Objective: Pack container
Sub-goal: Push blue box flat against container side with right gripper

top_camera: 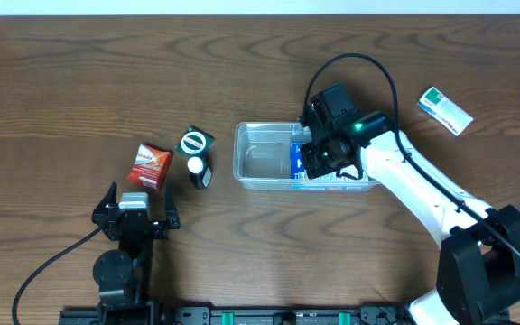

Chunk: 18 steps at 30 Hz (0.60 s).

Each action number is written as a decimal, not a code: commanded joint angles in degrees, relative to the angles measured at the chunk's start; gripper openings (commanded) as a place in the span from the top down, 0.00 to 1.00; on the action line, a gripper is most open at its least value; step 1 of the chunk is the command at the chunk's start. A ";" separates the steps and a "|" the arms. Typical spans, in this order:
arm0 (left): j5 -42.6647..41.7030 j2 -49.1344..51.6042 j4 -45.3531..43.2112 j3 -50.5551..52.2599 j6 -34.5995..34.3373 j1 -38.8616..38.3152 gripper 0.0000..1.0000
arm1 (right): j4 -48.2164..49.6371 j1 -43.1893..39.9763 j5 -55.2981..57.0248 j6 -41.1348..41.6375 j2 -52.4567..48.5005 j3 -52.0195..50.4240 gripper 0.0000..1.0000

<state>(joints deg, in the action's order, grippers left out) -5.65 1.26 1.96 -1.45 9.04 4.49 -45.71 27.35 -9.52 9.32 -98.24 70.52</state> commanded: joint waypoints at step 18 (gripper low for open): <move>-1.01 0.11 1.44 1.22 0.37 0.31 0.02 | 10.34 6.27 -2.27 6.05 -3.82 1.60 0.77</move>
<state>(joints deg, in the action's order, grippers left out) -5.65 1.26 1.93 -1.45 9.04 4.51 -35.94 32.23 -13.08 12.23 -99.77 71.13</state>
